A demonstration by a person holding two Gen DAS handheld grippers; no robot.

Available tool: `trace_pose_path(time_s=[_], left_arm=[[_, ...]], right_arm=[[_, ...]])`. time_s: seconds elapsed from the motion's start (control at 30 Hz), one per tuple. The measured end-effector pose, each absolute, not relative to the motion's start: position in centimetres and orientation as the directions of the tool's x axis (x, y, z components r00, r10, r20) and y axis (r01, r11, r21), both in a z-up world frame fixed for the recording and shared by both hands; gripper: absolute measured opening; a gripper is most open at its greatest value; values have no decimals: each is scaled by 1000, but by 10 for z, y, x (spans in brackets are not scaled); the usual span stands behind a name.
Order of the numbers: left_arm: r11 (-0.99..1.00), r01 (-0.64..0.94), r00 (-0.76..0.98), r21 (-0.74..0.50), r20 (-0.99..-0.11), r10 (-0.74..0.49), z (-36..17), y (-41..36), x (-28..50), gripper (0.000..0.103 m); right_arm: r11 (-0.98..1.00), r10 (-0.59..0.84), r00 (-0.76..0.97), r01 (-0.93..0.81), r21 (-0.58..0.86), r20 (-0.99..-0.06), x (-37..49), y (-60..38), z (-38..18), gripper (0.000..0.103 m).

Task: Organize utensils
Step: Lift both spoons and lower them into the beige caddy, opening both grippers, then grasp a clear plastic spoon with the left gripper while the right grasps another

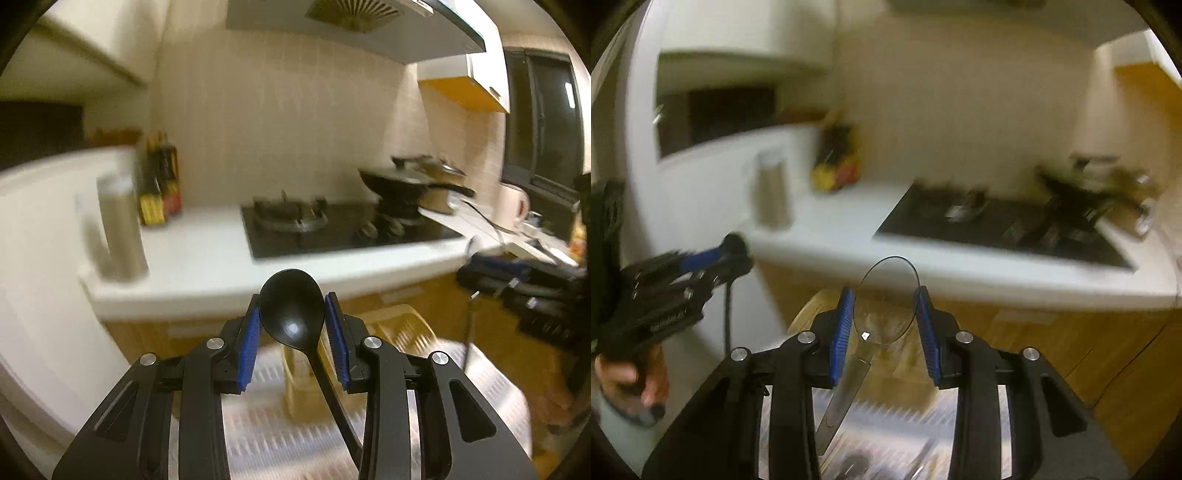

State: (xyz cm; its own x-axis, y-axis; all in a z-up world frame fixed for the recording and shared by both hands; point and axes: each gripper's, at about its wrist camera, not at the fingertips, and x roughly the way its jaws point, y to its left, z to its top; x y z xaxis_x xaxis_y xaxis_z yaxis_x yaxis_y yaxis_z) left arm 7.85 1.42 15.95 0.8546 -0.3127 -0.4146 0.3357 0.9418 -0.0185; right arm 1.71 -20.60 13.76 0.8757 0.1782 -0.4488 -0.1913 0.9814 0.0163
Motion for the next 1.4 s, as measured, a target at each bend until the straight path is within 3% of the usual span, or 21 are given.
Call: trace_pose_path(time_s=[0.2,0.4,0.77,0.9,1.0,1.4], left_arm=[[962,269,921,44,-305,-243,162,-14,117,32],[972,224,947,67,-251,-200,135,-25,146,32],[977,185,963,107,-217,-158,82,-28,146,33],[971,217,952,99,-244,-187,76,-29,143,35],[965,255,935,64,-269,-229,75,-25,138,50],[908,404,815,-111,-407,-412,90,0,82,53]], right_arm=[[998,4,963,-23,-66,-271,47,-227,152,31],[988,-107,967,78,-132,-233,80,-237,118,31],[984,-90,948,37,-173,-305,97,-231,69,32],[989,-47,936,-7,-151,-348,90,-231,66,33],[993,-2,919,-46,-111,-395,85,-235,67,54],[993,111,847,-108,36,-520,36,-254,74,54]])
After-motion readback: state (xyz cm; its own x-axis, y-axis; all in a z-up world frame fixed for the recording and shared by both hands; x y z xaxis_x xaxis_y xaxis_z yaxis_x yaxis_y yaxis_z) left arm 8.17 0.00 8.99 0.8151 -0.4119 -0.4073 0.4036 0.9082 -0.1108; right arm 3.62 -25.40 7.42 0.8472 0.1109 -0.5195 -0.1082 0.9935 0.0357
